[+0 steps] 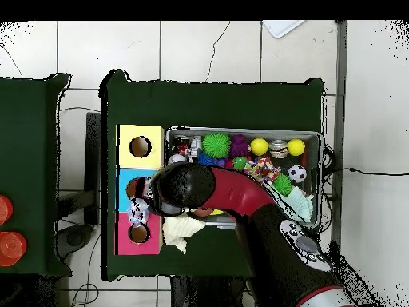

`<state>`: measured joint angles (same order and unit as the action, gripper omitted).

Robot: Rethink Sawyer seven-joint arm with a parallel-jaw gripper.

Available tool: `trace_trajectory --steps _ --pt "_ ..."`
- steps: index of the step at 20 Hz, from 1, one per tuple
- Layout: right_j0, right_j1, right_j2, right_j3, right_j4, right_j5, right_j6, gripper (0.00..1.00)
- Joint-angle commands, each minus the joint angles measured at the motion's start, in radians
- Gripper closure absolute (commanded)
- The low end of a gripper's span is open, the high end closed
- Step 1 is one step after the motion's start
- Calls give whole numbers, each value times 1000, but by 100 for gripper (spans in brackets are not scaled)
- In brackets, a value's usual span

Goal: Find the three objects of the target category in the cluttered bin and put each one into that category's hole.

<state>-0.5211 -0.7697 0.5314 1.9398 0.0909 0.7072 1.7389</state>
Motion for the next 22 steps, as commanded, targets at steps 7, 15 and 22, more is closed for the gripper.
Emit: trace_trajectory --steps 7,15,22 --pt "-1 51 -23 -62 51 4 131 100" --pt "-3 77 -19 -61 56 -23 131 100" --pt "-8 99 9 -68 88 0 125 100"
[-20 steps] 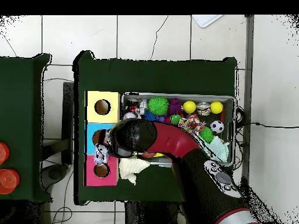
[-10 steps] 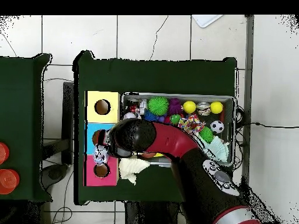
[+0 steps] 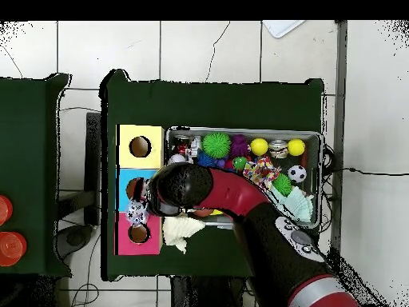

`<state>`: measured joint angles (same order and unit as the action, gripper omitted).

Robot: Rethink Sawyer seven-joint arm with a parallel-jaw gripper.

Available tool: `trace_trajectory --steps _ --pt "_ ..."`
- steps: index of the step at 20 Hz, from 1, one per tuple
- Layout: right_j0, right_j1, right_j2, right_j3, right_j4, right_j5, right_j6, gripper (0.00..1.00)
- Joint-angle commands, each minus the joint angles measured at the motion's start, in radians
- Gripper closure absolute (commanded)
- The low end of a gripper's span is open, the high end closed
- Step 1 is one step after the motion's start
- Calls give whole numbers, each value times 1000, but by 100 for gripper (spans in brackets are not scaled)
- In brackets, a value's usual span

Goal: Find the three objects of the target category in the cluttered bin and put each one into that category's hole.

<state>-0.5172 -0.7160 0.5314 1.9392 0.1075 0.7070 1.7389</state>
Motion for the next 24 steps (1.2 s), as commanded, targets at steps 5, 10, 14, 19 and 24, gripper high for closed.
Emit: trace_trajectory --steps 5,10,14,19,24 --pt "4 64 5 -89 83 -5 128 100" --pt "5 68 8 -82 91 -26 124 100" --pt "8 70 18 -72 99 -49 124 100" --pt "17 101 2 -96 95 -55 120 100" --pt "34 128 2 -117 106 -59 128 100"
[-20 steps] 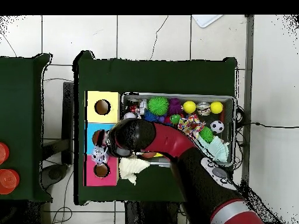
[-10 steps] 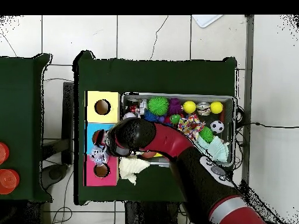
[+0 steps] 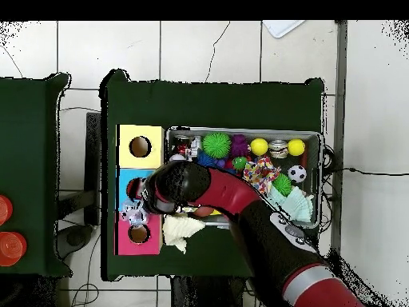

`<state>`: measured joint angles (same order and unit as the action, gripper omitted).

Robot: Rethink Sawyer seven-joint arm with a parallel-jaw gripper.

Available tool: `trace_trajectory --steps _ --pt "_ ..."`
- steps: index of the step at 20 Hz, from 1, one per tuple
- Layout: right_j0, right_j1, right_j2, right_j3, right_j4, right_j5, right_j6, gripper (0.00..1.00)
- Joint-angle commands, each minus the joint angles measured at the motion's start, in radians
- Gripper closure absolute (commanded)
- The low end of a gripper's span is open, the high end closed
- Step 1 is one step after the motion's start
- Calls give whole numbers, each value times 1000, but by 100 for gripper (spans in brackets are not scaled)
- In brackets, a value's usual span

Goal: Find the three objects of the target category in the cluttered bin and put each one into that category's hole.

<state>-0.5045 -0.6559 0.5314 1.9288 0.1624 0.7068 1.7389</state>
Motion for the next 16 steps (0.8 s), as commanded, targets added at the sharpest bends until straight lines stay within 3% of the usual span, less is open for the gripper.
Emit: trace_trajectory --steps 1,16 --pt "23 71 2 -109 51 -60 127 100" --pt "33 61 -17 -121 38 -25 130 100"
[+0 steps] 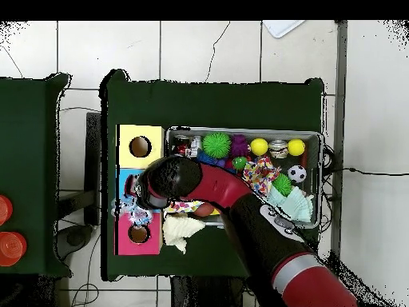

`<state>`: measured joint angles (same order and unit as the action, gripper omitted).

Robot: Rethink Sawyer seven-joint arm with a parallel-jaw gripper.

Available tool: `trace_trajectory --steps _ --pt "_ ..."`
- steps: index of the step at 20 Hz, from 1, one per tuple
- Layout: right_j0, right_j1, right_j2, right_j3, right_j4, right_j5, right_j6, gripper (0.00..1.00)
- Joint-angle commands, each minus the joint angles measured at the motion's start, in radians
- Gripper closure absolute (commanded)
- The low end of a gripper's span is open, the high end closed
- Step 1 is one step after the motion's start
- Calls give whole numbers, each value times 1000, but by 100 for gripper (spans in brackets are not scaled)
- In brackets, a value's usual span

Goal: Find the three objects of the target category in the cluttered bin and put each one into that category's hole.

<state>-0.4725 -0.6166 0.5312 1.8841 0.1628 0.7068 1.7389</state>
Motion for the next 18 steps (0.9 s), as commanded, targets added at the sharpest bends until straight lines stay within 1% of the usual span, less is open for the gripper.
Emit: trace_trajectory --steps 1,3,8,15,18 --pt "2 21 -20 -77 35 -19 131 100" --pt "1 18 -20 -75 34 -17 129 100" --pt "11 24 -27 -97 32 4 131 100" --pt "21 18 -40 -87 33 20 146 100" --pt "24 22 -46 -95 31 28 146 100"
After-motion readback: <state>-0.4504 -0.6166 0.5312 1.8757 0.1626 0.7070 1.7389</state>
